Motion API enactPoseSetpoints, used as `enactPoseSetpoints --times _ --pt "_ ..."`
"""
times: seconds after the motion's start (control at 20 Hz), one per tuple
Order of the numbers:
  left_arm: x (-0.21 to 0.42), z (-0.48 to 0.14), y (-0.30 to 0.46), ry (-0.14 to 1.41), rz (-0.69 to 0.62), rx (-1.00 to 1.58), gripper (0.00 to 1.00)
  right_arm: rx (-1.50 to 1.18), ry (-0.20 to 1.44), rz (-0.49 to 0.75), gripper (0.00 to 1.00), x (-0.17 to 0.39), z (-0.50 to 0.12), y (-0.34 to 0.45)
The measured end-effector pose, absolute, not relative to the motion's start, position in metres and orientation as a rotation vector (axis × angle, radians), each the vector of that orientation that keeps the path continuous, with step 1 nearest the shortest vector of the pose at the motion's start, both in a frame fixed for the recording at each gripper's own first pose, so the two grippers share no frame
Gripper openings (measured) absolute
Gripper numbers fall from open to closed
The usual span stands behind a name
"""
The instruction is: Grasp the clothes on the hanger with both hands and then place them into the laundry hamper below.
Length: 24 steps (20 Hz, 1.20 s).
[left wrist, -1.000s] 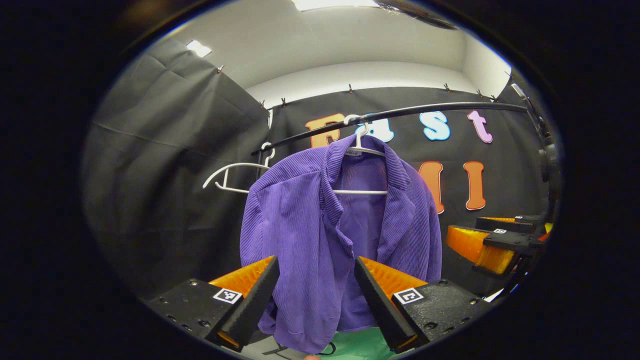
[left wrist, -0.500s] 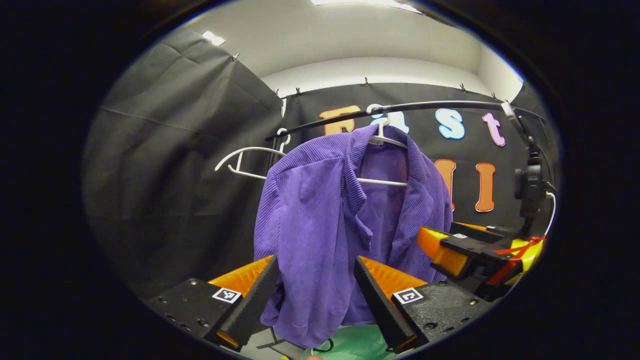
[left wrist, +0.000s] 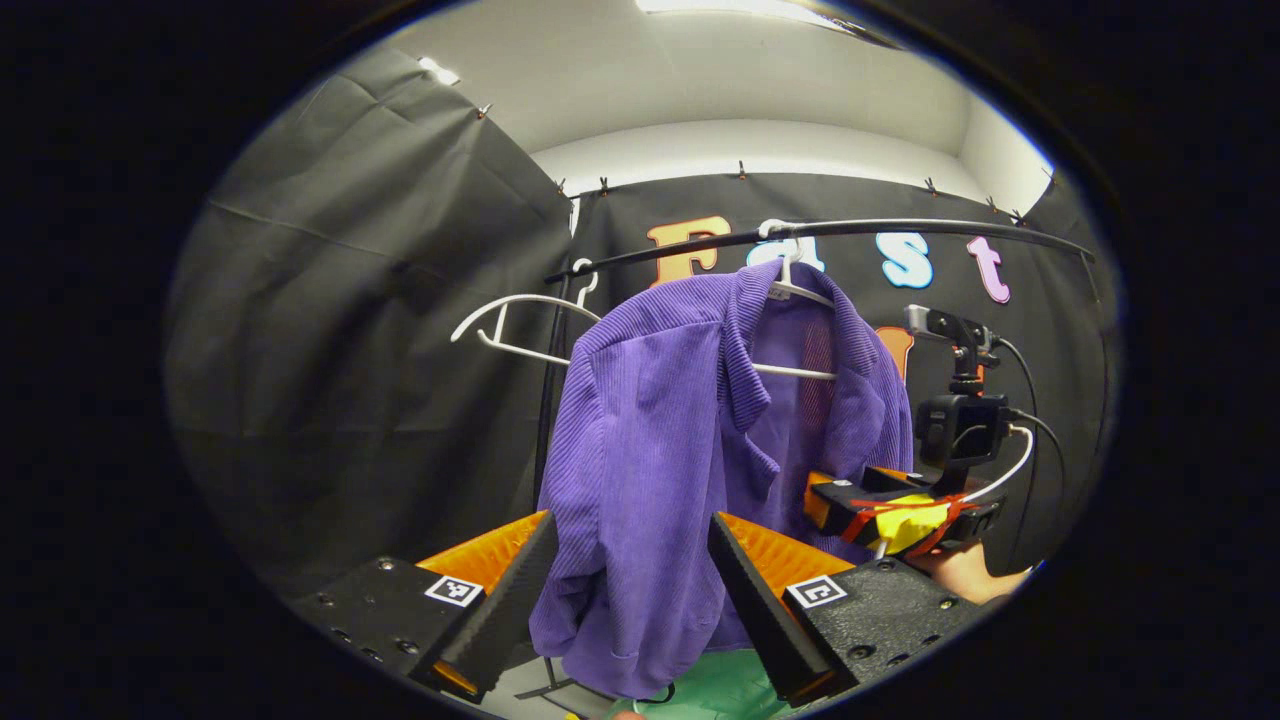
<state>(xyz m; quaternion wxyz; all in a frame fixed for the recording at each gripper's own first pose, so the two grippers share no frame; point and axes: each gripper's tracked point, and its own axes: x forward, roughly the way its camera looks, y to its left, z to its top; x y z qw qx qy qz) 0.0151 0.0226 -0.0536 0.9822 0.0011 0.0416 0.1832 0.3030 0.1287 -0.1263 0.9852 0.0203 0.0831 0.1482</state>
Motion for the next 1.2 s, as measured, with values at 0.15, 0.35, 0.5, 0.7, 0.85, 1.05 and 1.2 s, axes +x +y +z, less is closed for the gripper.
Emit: enactPoseSetpoints --times 0.15,0.35,0.5,0.7,0.85,1.05,1.2 --pt "0.020 -0.057 0.026 0.082 0.320 -0.037 0.96 0.025 0.134 0.274 0.49 0.306 -0.106 0.092" --pt "0.045 -0.057 0.005 0.076 0.202 -0.072 0.95 0.030 0.036 0.244 0.09 0.276 -0.053 0.052" --pt "0.068 -0.062 -0.010 0.084 0.192 -0.074 0.95 0.027 -0.080 0.243 0.12 0.257 -0.008 0.015" --pt "0.104 -0.074 -0.040 0.094 0.218 -0.114 0.92 -0.028 -0.151 0.368 0.12 0.251 0.021 -0.003" --pt "0.129 -0.075 -0.053 0.068 0.285 -0.110 0.92 0.022 -0.151 0.490 0.12 0.242 0.023 0.001" --pt "0.155 -0.075 -0.038 0.015 0.481 -0.025 0.91 0.098 -0.161 0.573 0.12 0.236 0.027 0.000" --pt "0.159 -0.077 -0.022 -0.006 0.563 0.011 0.92 0.098 -0.173 0.560 0.12 0.229 0.031 -0.008"
